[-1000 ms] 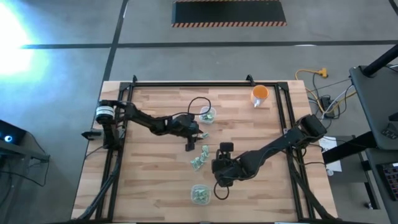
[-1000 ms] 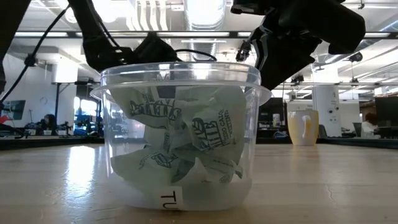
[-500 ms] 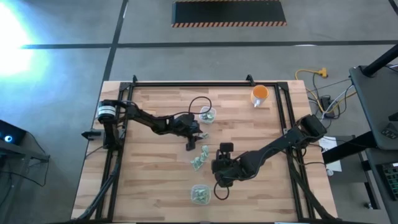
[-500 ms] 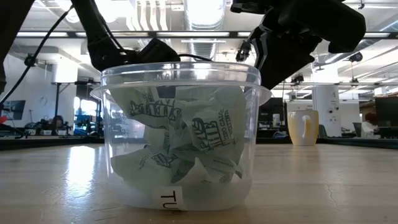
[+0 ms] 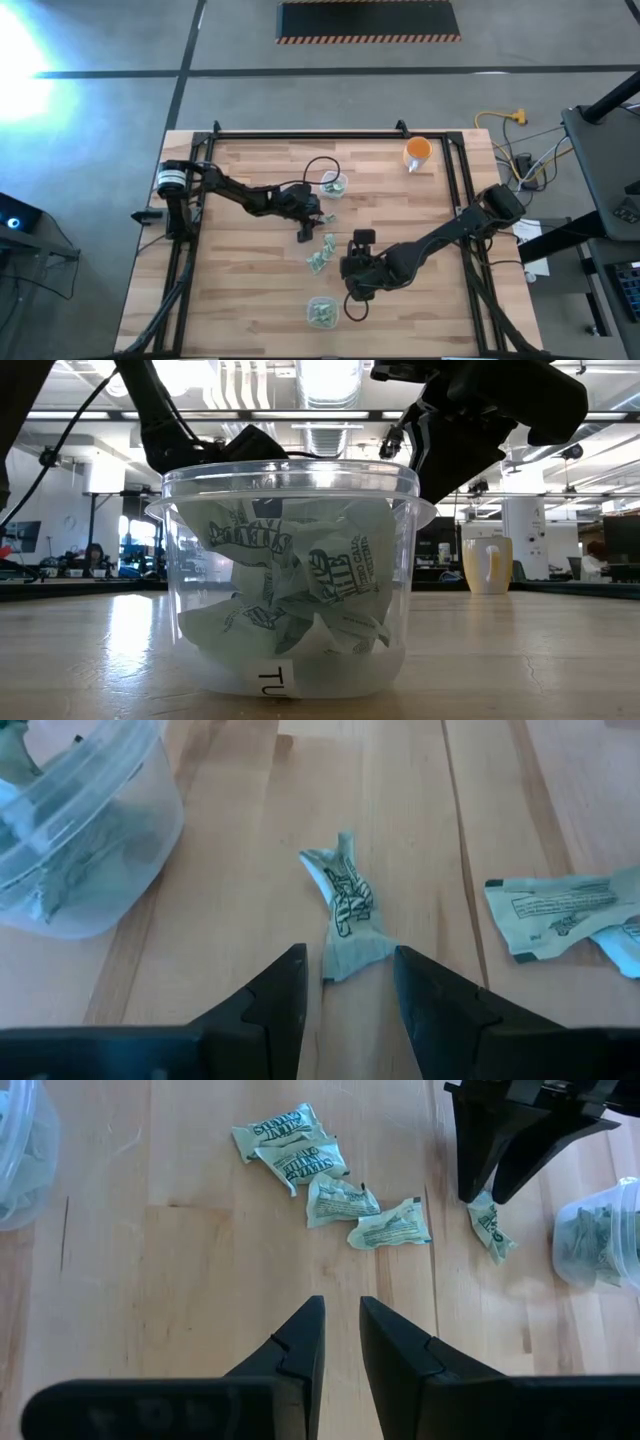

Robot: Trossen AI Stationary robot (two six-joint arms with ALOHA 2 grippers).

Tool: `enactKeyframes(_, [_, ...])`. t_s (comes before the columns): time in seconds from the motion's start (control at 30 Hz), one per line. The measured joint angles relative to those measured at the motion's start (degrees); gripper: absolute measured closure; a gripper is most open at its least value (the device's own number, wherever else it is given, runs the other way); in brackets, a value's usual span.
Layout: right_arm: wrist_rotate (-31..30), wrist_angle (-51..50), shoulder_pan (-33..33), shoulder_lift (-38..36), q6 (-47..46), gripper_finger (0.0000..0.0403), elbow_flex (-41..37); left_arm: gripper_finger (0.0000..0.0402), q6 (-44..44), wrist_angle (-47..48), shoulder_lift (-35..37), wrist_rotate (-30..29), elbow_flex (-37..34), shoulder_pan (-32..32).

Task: Pick and place items into bin
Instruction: Put the stevia packet into the top transparent bin

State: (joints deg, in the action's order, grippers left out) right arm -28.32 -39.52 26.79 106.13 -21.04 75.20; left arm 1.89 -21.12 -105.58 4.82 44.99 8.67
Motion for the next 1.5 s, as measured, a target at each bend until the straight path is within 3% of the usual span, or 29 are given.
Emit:
enactKeyframes(0.5, [0.01,0.01,-0.02,0.0,0.02,0.0346,0.0,0.0273,0.0,-0.47,0.04,1.17,0.0,-0.07])
enactKeyframes(0.9, [0.0,-0.03,-0.02,0.0,0.02,0.0346,0.0,0.0396,0.29,-0.84,0.04,1.48,-0.04,-0.04])
enactKeyframes(1.5, [0.0,-0.18,-0.02,0.0,0.02,0.0346,-0.01,0.0401,2.0,1.9,2.73,2.38,-0.44,-0.24])
